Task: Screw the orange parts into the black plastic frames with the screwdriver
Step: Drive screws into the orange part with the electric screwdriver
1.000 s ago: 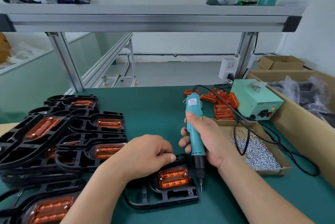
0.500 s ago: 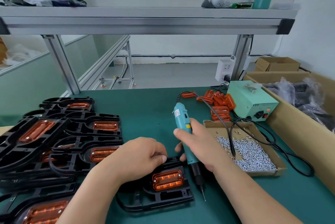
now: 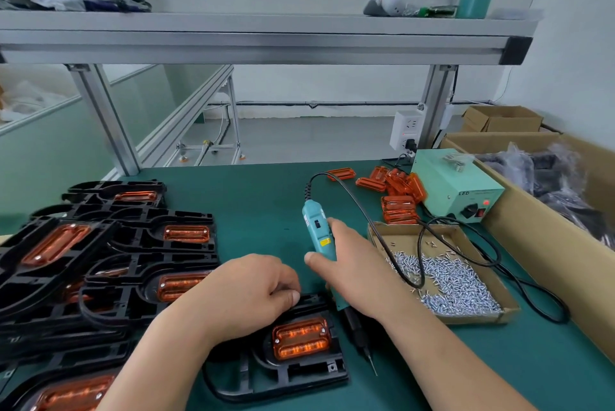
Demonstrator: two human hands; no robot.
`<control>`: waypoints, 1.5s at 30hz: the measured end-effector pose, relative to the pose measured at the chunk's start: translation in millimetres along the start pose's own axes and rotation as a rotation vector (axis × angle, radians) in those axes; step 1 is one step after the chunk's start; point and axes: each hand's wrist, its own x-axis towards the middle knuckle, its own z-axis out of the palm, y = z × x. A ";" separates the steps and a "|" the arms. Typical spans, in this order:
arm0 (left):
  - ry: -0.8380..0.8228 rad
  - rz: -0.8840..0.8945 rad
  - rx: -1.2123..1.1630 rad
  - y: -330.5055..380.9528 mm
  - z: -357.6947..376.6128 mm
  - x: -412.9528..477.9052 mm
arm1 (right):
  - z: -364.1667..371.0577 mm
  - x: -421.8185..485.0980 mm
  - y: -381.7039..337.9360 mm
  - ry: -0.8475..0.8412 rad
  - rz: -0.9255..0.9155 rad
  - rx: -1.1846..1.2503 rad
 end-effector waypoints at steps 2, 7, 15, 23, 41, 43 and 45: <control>-0.002 0.002 0.002 0.6 -0.8 -0.4 | 0.9 0.6 -0.8 -0.003 -0.007 -0.075; -0.010 -0.005 0.002 1.8 -2.0 -1.3 | 5.8 0.9 -2.5 -0.021 -0.025 -0.181; -0.023 -0.032 0.030 5.4 -3.7 -3.0 | 8.9 -0.5 -2.9 0.000 -0.076 -0.242; -0.039 -0.049 0.039 9.2 -5.6 -5.6 | 7.1 -1.2 -1.2 0.024 -0.160 -0.285; -0.214 -0.095 -0.136 19.8 -7.0 -24.1 | 0.0 2.2 4.6 -0.028 -0.142 -0.347; -0.227 -0.095 -0.098 25.3 -5.7 -26.3 | -1.2 2.1 6.6 -0.038 -0.129 -0.333; -0.242 -0.101 -0.059 30.8 -3.7 -27.5 | -2.5 1.8 7.9 -0.042 -0.117 -0.311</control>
